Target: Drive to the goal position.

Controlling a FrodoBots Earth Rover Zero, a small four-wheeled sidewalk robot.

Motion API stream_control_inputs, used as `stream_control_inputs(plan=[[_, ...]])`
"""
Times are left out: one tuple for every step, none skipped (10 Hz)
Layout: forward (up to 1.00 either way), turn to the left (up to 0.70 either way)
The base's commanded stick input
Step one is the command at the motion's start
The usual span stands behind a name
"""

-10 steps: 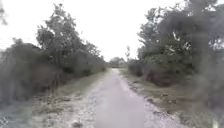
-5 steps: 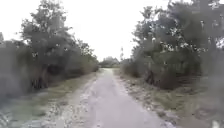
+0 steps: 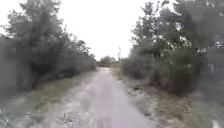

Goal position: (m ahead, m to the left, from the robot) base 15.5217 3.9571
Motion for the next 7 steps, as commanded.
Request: stream_control_inputs(plan=[[1.0, 0.27], [1.0, 0.27], [1.0, 0.24], [1.0, 0.0], [1.0, 0.0], [1.0, 0.0], [1.0, 0.0]])
